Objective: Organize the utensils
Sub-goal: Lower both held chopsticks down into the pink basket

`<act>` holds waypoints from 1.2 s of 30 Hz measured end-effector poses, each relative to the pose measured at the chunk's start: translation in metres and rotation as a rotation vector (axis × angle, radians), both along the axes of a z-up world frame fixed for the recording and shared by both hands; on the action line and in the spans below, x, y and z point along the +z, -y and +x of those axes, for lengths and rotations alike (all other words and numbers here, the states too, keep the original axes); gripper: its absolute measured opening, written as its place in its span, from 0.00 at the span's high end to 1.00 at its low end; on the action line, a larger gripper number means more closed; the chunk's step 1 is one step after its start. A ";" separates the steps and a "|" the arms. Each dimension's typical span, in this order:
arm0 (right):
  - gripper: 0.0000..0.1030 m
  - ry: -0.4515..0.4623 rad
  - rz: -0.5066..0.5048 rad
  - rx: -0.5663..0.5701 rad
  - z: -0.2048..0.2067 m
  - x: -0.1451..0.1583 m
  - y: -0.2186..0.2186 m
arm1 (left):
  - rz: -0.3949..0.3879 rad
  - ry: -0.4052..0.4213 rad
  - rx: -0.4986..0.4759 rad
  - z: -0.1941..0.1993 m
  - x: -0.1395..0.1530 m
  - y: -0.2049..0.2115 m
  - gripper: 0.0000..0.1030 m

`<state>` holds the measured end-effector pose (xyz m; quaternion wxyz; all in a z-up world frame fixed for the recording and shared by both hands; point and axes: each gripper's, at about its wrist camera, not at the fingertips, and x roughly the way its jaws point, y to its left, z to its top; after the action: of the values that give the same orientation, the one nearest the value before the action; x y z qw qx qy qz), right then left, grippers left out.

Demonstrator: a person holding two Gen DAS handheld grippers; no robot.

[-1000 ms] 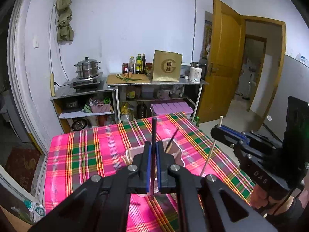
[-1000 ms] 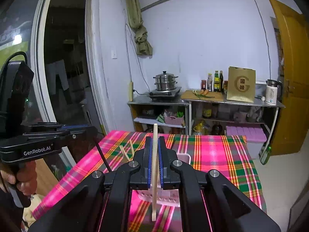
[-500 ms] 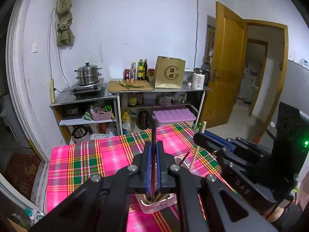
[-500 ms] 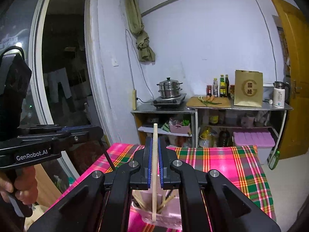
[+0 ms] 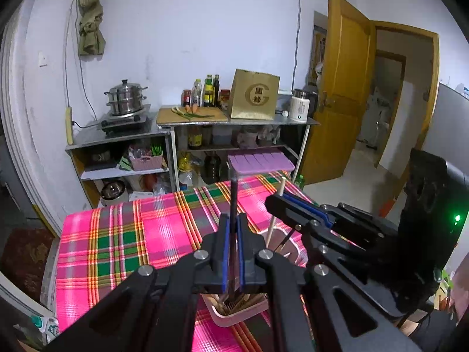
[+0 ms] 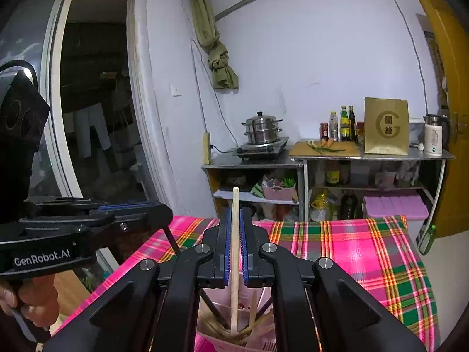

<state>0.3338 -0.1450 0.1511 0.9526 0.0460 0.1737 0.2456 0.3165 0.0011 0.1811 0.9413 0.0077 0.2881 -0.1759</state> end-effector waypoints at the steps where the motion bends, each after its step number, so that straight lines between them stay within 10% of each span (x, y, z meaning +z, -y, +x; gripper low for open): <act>1: 0.95 -0.007 -0.001 0.001 0.001 -0.004 0.000 | 0.002 -0.007 -0.003 0.001 -0.004 0.001 0.95; 25: 0.91 -0.091 -0.064 -0.012 -0.006 -0.036 0.008 | 0.029 -0.090 0.009 -0.002 -0.052 0.010 0.95; 36: 0.78 -0.080 -0.065 -0.012 -0.039 -0.031 0.020 | 0.010 -0.066 -0.003 -0.034 -0.049 0.004 0.76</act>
<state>0.2950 -0.1650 0.1202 0.9473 0.0259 0.2191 0.2321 0.2827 -0.0033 0.1316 0.9309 0.0068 0.3199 -0.1762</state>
